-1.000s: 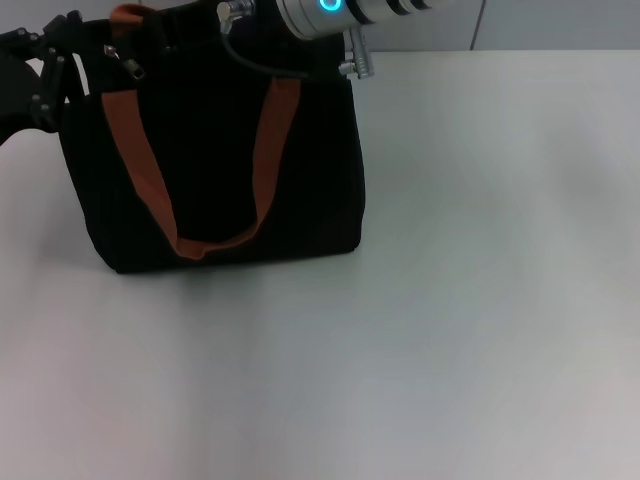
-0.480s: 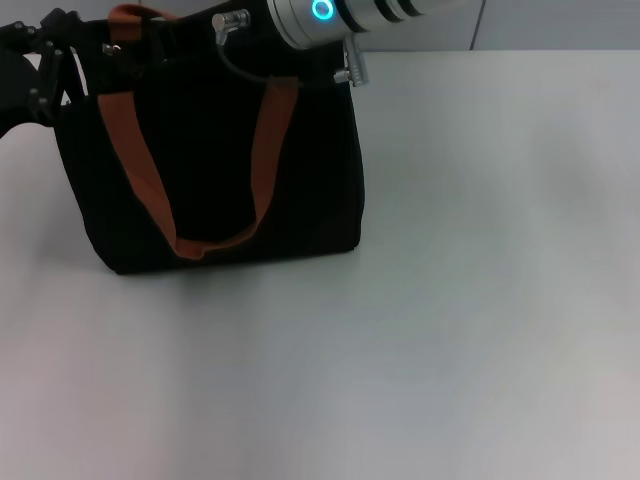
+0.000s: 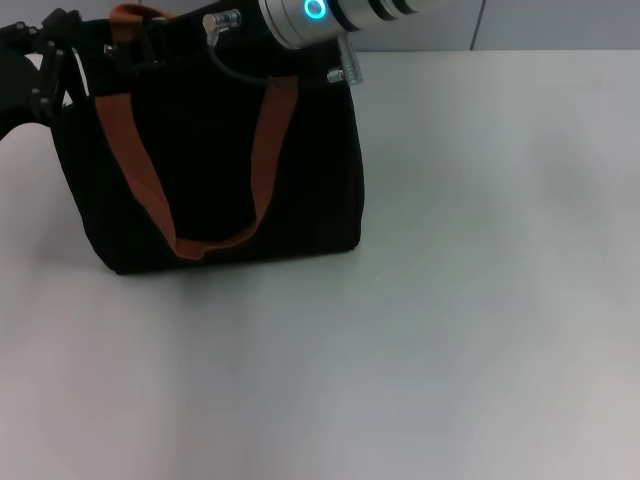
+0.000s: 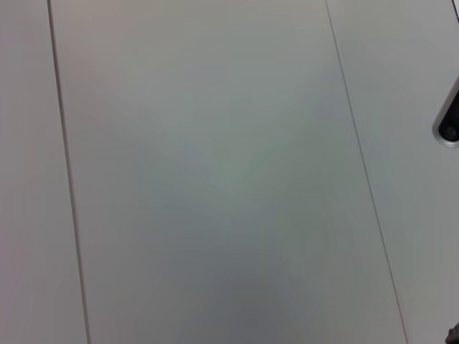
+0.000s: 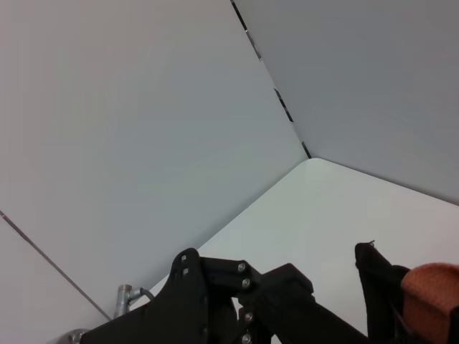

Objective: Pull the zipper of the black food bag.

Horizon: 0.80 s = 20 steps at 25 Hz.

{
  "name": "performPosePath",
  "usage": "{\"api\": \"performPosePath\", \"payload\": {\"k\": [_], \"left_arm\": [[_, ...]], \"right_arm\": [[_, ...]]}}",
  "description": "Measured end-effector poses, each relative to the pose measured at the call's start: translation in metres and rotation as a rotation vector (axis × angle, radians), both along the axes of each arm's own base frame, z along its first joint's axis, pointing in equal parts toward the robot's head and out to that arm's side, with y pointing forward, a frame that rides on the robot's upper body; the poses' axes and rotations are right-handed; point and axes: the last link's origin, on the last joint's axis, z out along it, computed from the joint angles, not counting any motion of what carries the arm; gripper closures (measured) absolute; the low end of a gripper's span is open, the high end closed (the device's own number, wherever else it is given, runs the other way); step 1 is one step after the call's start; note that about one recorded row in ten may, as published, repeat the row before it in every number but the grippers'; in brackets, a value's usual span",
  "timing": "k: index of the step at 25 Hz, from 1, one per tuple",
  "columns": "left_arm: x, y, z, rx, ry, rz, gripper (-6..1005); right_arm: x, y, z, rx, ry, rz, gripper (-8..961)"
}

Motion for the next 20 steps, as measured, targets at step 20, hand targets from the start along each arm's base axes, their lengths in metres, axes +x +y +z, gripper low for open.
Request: {"api": "performPosePath", "payload": {"k": [20], "left_arm": [[-0.009,-0.005,0.008,0.035,-0.014,0.029,969]], "right_arm": [[0.011,0.007,0.002,0.041,-0.068,-0.021,954]]}}
